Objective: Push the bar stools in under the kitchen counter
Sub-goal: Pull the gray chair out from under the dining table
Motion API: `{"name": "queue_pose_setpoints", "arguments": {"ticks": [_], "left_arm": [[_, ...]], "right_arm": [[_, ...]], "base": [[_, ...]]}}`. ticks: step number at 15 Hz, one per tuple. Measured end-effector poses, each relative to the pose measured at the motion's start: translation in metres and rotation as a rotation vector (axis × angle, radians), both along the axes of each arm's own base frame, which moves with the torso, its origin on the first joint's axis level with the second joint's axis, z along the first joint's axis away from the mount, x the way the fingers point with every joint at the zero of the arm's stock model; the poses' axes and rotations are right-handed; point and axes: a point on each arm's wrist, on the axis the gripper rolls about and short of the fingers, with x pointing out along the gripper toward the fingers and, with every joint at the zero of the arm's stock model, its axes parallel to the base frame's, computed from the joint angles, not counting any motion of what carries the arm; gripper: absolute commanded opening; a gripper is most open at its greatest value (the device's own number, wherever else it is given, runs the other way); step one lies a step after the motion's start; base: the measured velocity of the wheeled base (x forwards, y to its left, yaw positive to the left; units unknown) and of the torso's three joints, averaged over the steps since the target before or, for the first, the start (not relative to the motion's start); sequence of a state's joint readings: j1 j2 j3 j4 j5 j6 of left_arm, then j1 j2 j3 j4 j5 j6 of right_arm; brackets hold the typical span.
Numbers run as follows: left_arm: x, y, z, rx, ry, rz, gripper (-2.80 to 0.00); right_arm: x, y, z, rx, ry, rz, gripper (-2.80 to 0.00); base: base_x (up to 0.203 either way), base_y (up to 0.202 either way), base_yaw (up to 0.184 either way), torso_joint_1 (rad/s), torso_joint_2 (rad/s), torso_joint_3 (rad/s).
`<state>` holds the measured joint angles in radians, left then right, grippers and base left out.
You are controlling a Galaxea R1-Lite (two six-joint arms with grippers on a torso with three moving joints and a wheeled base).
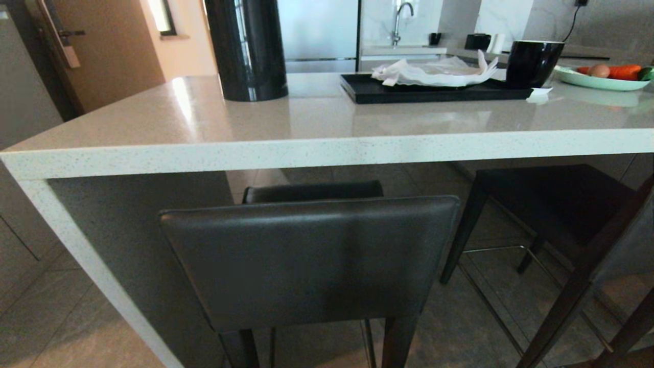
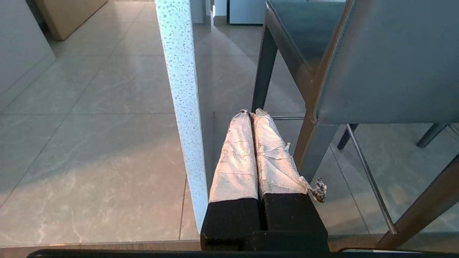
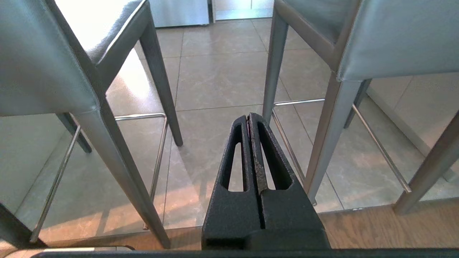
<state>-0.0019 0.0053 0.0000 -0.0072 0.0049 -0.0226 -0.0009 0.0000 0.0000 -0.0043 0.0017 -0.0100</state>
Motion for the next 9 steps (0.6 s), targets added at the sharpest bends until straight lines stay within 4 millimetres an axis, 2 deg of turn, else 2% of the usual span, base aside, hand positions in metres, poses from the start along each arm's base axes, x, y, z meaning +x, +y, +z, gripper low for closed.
{"name": "queue_pose_setpoints", "arguments": {"ticks": [3, 6, 7, 9], "left_arm": [[0.000, 0.000, 0.000, 0.004, 0.000, 0.000, -2.80], [-0.001, 0.000, 0.004, 0.046, -0.008, -0.009, -2.80], [-0.004, -0.001, 0.016, 0.045, -0.036, -0.028, -2.80], [-0.006, -0.002, 0.040, 0.039, -0.031, -0.087, -2.80]], "right_arm": [[0.000, 0.000, 0.000, -0.023, 0.000, 0.010, -2.80], [-0.001, 0.000, 0.000, -0.121, 0.022, 0.017, -2.80], [-0.002, 0.000, 0.008, -0.123, 0.022, 0.020, -2.80], [0.000, 0.001, 0.035, -0.075, 0.030, 0.043, -2.80]], "base": [[0.000, 0.000, 0.000, 0.000, 0.00, 0.000], [0.000, 0.000, 0.000, 0.000, 0.00, 0.000], [0.000, 0.000, 0.000, 0.000, 0.00, 0.000], [0.000, 0.000, 0.000, 0.000, 0.00, 0.000]]}}
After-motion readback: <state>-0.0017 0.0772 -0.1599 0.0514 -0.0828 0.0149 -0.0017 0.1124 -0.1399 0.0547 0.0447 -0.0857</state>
